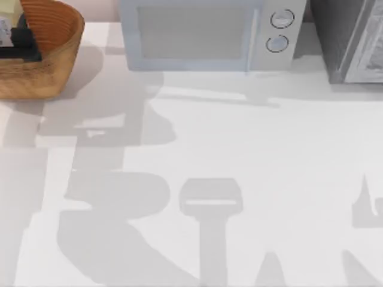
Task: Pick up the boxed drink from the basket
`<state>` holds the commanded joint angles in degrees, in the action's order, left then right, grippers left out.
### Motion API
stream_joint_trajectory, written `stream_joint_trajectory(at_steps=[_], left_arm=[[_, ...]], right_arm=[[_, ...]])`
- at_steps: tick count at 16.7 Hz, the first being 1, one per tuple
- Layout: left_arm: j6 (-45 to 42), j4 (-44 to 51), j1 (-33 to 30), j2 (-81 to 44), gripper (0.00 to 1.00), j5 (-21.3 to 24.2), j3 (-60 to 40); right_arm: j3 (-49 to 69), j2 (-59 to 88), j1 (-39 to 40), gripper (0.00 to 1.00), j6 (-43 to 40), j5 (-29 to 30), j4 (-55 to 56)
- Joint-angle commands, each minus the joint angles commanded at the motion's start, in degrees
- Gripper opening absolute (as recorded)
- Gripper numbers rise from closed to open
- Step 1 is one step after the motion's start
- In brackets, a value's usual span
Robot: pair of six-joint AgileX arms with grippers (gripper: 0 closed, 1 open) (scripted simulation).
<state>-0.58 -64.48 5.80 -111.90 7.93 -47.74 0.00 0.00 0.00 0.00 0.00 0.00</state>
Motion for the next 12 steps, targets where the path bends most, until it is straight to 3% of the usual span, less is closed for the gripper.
stream_joint_trajectory(at_steps=[4, 12], left_arm=[[0.06, -3.03, 0.35, -5.94, 1.0, 0.34, -2.18], [-0.03, -2.11, 0.02, -6.31, 1.0, 0.02, -3.55]], right_arm=[[0.0, 0.0, 0.0, 1.0, 0.0, 0.0, 0.0], [0.0, 0.0, 0.0, 1.0, 0.0, 0.0, 0.0]])
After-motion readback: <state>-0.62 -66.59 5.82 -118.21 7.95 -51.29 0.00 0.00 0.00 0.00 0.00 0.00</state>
